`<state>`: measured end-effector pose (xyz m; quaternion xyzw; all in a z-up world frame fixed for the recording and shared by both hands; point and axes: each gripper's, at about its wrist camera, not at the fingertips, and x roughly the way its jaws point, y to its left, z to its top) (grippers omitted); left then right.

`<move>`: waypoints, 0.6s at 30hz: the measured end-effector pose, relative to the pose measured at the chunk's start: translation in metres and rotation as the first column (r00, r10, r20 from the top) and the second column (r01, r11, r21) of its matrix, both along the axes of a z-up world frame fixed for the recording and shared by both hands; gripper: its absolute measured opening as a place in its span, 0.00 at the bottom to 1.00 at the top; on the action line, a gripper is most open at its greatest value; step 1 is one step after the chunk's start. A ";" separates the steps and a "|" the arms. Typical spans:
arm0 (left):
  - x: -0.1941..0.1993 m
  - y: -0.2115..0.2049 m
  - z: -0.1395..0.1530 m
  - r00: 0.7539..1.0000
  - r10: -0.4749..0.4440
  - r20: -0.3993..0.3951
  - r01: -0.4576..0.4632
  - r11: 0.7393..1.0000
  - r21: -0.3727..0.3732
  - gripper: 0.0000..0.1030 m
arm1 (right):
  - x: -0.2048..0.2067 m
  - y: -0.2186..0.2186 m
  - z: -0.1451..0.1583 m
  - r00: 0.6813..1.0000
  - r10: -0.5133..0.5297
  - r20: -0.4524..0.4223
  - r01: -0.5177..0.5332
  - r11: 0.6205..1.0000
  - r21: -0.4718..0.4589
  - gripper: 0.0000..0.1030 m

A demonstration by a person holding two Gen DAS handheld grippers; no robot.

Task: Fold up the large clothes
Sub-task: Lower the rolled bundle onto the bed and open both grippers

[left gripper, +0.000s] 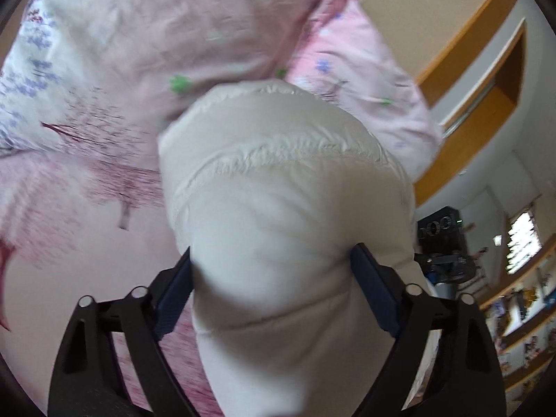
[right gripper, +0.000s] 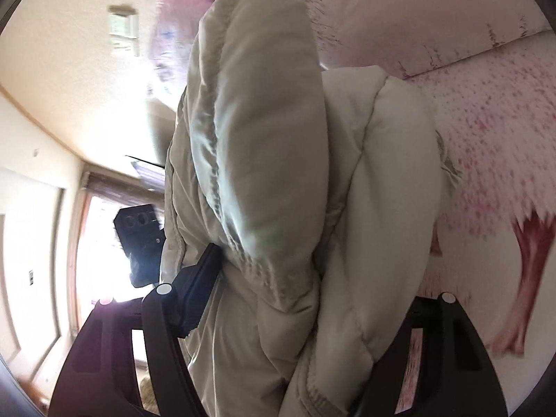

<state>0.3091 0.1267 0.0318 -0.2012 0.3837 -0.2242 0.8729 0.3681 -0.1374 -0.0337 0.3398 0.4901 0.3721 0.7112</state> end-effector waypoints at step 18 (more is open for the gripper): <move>-0.075 -0.020 0.020 0.958 0.179 0.224 -0.224 0.955 0.195 0.98 | -0.115 -0.024 0.062 0.853 -0.376 0.362 0.465 0.863 -0.200 0.78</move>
